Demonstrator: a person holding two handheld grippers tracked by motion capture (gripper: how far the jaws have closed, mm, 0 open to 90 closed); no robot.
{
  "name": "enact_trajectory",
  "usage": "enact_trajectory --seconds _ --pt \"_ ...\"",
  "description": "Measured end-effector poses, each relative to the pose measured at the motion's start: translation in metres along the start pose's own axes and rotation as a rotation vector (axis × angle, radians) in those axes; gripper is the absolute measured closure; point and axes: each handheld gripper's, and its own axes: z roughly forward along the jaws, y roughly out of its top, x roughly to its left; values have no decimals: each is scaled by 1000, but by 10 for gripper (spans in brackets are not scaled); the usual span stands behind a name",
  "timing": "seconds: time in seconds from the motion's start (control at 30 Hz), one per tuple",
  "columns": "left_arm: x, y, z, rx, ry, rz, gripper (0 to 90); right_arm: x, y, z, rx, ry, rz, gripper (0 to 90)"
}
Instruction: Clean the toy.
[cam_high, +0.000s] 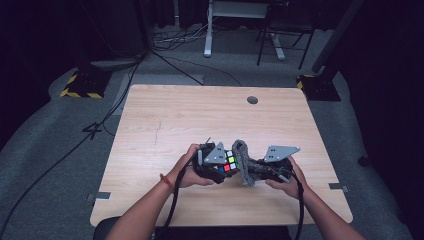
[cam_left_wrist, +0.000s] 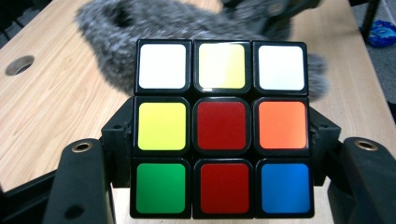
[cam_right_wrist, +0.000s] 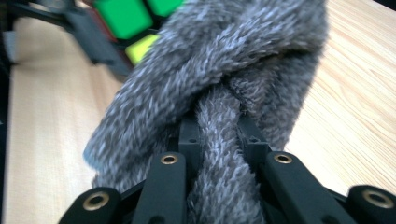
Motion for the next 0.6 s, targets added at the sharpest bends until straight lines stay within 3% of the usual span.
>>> enact_trajectory --seconds 0.2,0.37,0.6 --pt "-2 -1 5 37 18 12 335 7 8 -6 -56 21 -23 768" --pt "-7 -1 15 67 -1 25 334 12 15 -8 -95 33 -32 767" --pt "-9 0 19 85 -8 32 334 11 19 -8 -108 31 -36 766"
